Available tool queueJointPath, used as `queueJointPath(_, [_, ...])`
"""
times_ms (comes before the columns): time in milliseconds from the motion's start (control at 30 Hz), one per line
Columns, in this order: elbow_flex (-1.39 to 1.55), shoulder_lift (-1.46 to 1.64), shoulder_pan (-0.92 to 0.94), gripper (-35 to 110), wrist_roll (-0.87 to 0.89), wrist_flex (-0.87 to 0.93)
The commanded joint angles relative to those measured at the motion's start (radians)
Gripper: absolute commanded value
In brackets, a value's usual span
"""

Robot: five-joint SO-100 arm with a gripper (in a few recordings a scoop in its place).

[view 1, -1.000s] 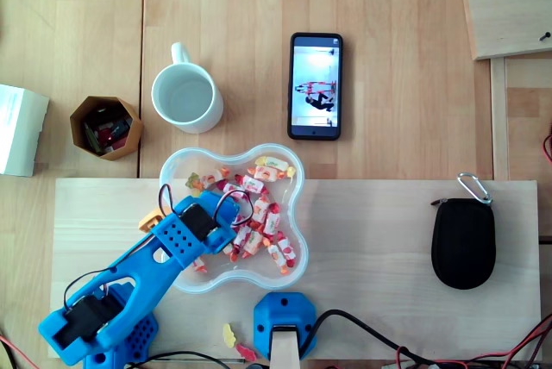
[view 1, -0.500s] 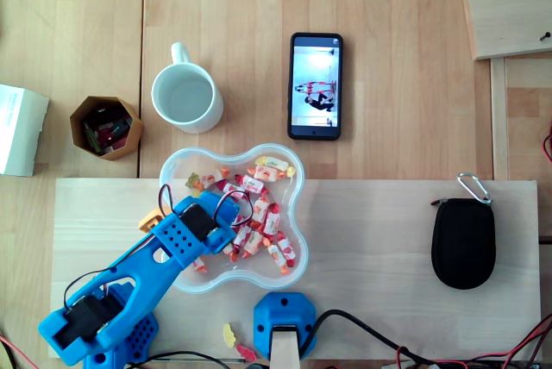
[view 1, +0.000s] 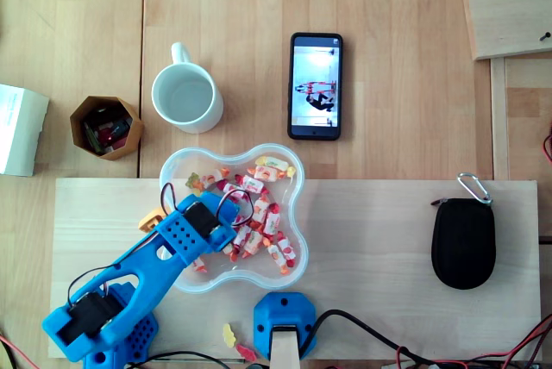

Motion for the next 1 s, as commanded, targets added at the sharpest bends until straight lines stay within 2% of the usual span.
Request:
queueJointPath(0, [-0.021, 0.032, 0.009, 19, -0.018, 0.012])
queueJointPath(400, [-0.021, 0.032, 0.008, 18, -0.017, 0.012])
queueJointPath(733, [-0.023, 0.034, 0.008, 3, -0.017, 0.012])
queueJointPath(967, [-0.025, 0.034, 0.008, 2, -0.017, 0.012])
